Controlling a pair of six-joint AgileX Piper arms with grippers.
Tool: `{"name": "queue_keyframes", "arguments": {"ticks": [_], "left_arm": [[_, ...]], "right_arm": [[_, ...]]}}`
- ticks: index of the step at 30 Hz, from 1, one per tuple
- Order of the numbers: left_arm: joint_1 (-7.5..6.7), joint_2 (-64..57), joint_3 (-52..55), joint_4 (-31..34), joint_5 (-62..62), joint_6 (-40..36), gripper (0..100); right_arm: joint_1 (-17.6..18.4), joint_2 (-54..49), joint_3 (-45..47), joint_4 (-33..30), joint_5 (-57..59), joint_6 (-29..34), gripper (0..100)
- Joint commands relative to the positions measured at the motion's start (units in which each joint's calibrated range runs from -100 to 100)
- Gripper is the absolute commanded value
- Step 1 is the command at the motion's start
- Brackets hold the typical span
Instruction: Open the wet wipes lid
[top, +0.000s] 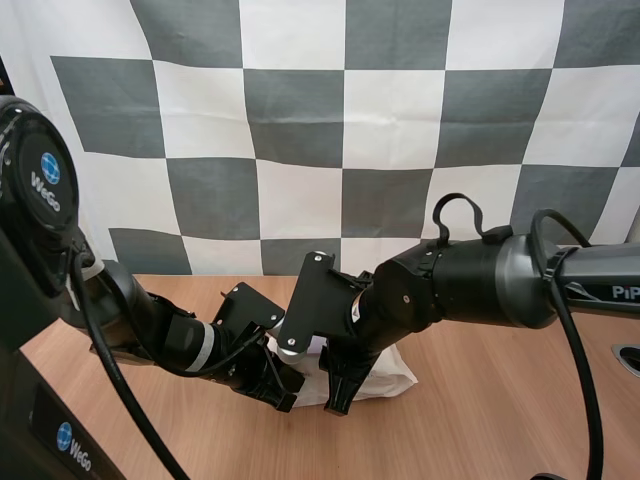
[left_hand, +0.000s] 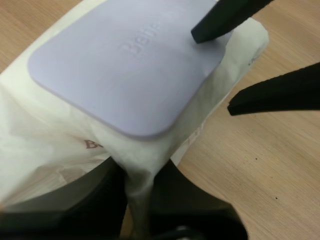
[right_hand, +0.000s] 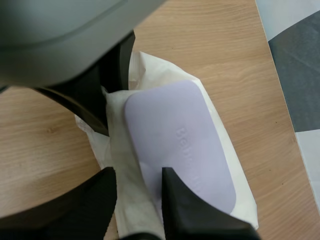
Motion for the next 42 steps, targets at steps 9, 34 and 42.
{"name": "queue_keyframes", "arguments": {"ticks": [9,34,42], "left_arm": [[0.0,0.07,-0.06,0.17,0.04,0.73,0],[0.0,0.07,-0.06,0.41,0.04,0.73,0],[0.0,0.07,-0.06,0.4,-0.18,0.73,0]], "right_arm": [[0.03,0.03,0.01,-7.36,0.37,1.52,78],[0.03,2.65,0.01,-10.37,-9.52,-0.04,77],[-0.23,2.7,0.01,-11.17,-9.0,-0.04,77]]}}
